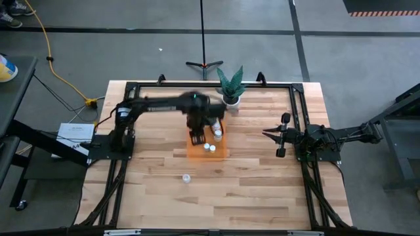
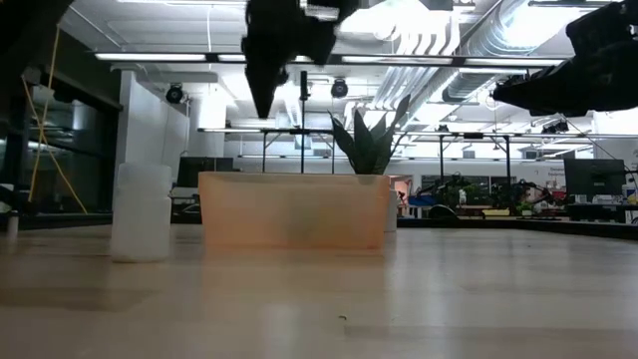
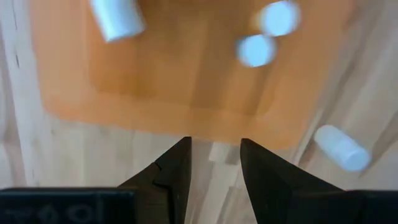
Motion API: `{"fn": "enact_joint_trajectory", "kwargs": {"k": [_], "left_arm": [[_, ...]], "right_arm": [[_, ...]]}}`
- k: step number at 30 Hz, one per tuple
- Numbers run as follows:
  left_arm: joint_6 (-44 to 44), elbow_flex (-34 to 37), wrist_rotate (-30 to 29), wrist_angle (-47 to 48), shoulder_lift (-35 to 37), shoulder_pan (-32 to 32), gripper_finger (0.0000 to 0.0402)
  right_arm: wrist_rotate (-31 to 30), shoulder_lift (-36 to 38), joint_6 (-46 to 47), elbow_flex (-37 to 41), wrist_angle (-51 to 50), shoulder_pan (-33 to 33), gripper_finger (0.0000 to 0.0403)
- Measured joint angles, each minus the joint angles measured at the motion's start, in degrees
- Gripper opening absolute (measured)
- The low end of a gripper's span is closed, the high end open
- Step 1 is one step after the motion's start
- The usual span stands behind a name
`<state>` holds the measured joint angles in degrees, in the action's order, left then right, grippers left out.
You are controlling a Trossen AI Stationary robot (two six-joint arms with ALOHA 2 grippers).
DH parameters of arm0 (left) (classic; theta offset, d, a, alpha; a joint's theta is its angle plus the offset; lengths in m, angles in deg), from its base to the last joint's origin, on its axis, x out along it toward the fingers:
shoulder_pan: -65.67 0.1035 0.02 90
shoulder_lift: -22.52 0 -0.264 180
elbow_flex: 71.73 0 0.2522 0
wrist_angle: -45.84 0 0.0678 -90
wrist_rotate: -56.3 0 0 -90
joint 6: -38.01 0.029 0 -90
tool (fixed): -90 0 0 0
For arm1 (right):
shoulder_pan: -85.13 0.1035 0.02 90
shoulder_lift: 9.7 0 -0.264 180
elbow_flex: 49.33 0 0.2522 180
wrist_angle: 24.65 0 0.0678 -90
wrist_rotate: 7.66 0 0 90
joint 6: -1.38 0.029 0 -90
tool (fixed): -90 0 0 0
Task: Pick and place pill bottles into a basket
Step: Put the transparent pill bottle into the orange bin
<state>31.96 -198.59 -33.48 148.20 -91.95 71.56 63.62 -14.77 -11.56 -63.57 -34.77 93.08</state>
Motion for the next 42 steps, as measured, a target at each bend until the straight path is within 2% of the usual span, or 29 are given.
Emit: {"fn": "enact_joint_trajectory", "kwargs": {"k": [5,10,13,17,22,27,30,35,42], "left_arm": [[-7.0,0.0,-5.4,-0.9,2.7,-10.9,0.0172],[-12.8,1.1,-13.7,-4.9,2.6,-22.7,0.0172],[-15.4,4.5,-14.4,-11.7,2.6,-28.4,0.0172],[-18.8,8.4,-13.4,-15.8,2.5,-33.5,0.0177],[-28.5,12.2,-12.8,-15.0,2.6,-34.4,0.023],[-28.9,17.7,-11.0,-18.3,2.6,-34.3,0.0307],[-28.9,21.5,-9.5,-20.5,2.5,-33.9,0.0336],[-30.2,26.4,-9.6,-21.9,2.5,-33.1,0.0347],[-29.8,31.3,-5.8,-29.4,2.5,-32.1,0.0323]], "right_arm": [[0.0,-0.5,0.0,0.0,0.0,0.0,0.0039],[0.0,-0.6,0.0,0.0,0.0,0.0,0.0035],[0.0,-0.6,0.0,0.0,0.0,0.0,0.0035],[0.0,-0.6,0.0,0.0,0.1,0.0,0.0037],[0.0,-0.6,0.0,0.0,0.2,0.0,0.0035],[0.0,-0.6,0.0,0.0,0.3,0.0,0.0039],[0.0,-0.6,-0.9,0.0,0.3,0.0,0.0041],[-0.2,-0.6,-1.7,0.0,0.3,0.0,0.0037],[-0.2,-0.6,-1.4,0.0,0.4,0.0,0.0037]]}}
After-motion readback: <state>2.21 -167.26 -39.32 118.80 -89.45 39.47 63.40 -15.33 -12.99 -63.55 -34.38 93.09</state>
